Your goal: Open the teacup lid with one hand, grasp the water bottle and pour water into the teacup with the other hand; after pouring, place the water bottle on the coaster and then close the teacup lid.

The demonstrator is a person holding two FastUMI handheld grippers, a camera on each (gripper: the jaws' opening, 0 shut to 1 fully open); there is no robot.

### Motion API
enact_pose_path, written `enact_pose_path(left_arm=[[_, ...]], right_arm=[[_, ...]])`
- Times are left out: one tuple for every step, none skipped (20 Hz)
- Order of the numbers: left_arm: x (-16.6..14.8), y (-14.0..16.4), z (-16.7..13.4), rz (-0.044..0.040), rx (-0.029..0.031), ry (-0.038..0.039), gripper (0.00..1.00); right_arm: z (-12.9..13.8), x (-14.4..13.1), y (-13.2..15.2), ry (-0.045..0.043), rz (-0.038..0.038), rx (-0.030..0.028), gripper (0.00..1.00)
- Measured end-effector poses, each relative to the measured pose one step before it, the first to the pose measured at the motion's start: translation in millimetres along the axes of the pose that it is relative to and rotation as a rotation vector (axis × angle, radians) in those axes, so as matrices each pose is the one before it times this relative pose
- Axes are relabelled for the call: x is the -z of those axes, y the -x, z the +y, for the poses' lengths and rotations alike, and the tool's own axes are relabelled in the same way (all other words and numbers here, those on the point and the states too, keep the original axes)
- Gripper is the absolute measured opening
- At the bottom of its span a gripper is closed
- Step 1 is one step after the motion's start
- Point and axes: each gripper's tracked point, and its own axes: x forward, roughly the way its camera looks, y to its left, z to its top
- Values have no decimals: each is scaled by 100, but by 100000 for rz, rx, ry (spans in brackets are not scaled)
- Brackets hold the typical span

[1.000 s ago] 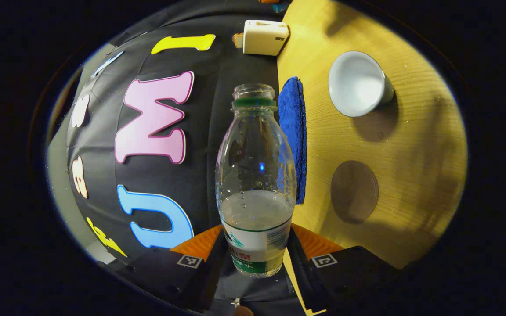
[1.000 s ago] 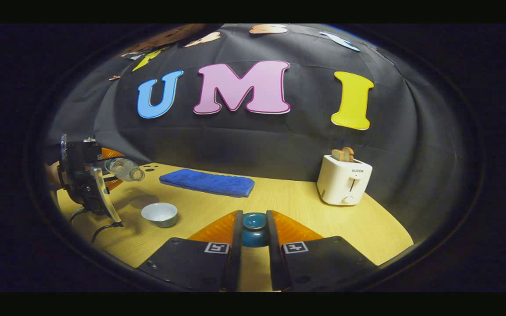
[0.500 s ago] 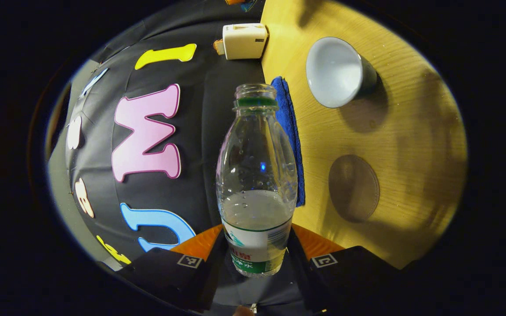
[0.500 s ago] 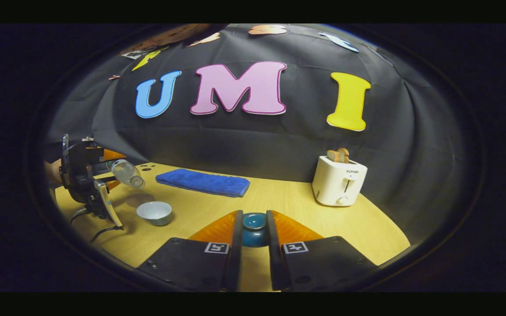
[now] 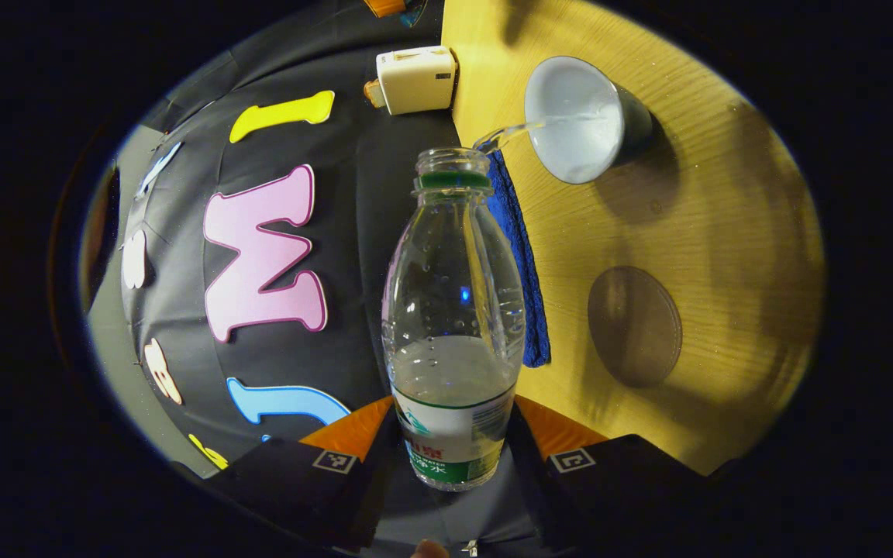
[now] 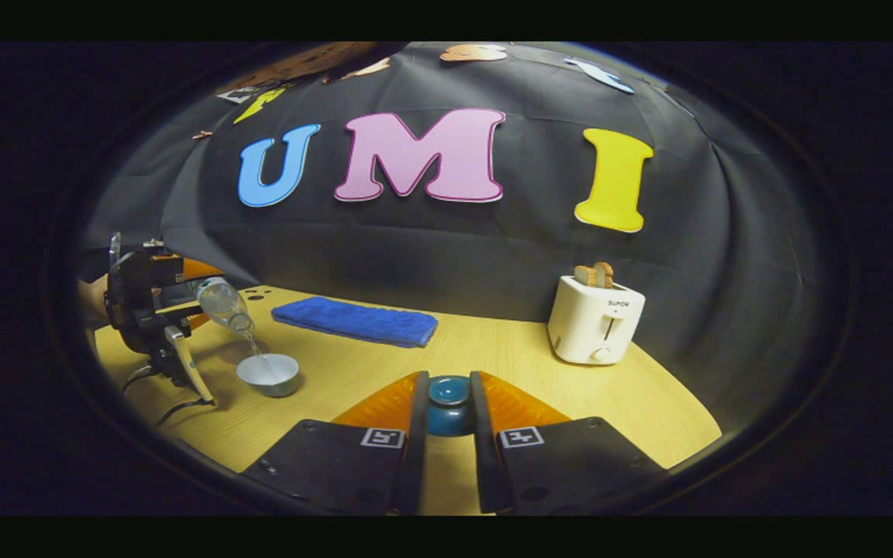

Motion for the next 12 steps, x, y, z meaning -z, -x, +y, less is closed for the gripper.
enact_pose_path(left_arm=[[57, -20, 123, -215, -514, -617, 75], [-82, -55, 141, -260, -626, -751, 75], [112, -210, 209, -271, -638, -885, 75], [15, -63, 172, -203, -805, -1077, 75], [153, 15, 173, -173, -838, -1156, 75], [-54, 23, 50, -190, -920, -1121, 75], [126, -82, 263, -355, -835, -930, 75], [57, -59, 137, -605, -967, -735, 75], [10, -175, 70, -596, -643, -657, 75], [-68, -224, 63, -650, -446, -655, 75], [42, -111, 188, -803, -577, -845, 75], [-78, -66, 104, -839, -652, -988, 75]], right_arm=[[50, 80, 55, 144, 216, -134, 27], [7, -111, 9, 146, -201, -88, 24], [12, -21, 38, 91, -112, -58, 24], [19, -48, -1, 203, -69, 65, 24], [32, -42, 75, 52, -195, -125, 24], [152, 39, 78, -197, 18, -209, 24], [21, -16, -9, -152, -44, -293, 24], [30, 68, 67, -12, 16, -244, 29], [-71, 20, 65, -2, 21, 14, 29], [81, 120, 15, -289, 124, -177, 24], [-50, 8, 21, -283, 126, 130, 29], [3, 35, 156, -246, -70, 149, 34]])
